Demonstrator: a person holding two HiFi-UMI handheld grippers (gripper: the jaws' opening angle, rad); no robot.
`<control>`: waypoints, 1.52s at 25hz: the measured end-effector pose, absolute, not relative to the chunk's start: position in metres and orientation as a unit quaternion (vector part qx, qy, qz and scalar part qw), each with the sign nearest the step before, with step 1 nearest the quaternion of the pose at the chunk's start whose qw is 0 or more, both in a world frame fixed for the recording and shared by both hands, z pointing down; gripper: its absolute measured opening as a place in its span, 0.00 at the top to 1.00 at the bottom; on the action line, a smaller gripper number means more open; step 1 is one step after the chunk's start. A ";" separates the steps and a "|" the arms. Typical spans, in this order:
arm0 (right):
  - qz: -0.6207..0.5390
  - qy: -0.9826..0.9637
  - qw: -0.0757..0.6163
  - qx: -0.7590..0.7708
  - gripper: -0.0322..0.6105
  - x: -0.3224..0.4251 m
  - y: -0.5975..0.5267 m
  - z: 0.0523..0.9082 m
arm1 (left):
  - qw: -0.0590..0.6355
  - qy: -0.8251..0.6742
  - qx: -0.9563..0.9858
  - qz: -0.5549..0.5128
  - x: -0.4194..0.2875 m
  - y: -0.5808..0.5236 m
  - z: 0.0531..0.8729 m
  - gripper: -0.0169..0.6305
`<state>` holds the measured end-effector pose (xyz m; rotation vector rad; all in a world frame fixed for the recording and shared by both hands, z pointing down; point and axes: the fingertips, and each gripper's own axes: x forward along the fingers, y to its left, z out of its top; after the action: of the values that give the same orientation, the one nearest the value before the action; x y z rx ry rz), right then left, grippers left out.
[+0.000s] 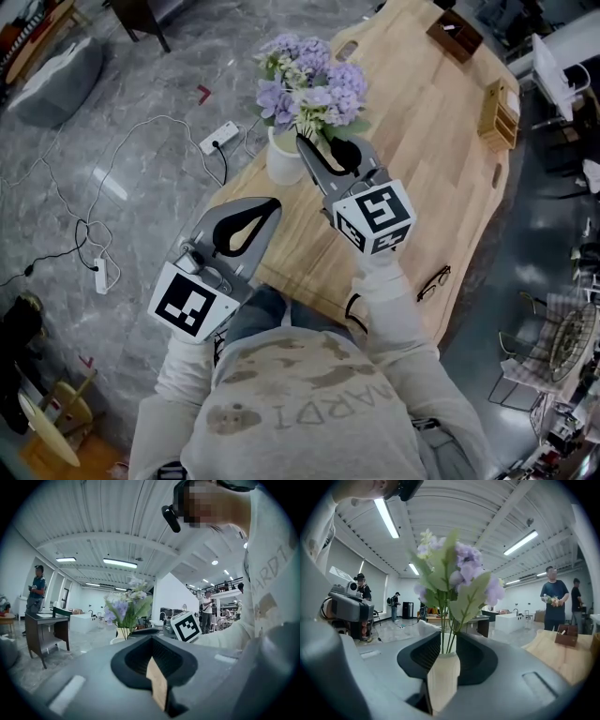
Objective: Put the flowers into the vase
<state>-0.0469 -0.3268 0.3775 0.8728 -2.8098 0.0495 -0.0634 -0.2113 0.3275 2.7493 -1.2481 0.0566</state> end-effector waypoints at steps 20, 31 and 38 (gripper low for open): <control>0.032 -0.949 0.121 0.290 0.74 -0.034 -0.304 0.382 | 0.052 -0.395 0.917 0.020 -0.049 -0.204 0.324 0.97; 0.048 -0.943 0.104 0.312 0.81 -0.017 -0.283 0.377 | 0.040 -0.379 0.924 0.017 -0.042 -0.195 0.316 0.97; 0.048 -0.943 0.069 0.321 0.90 -0.008 -0.256 0.357 | 0.033 -0.371 0.928 0.019 -0.038 -0.182 0.308 0.97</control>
<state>-0.0080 -0.2558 0.3572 0.9662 -2.8408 0.1432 -0.0376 -0.1815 0.3075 2.8556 -1.1401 0.0575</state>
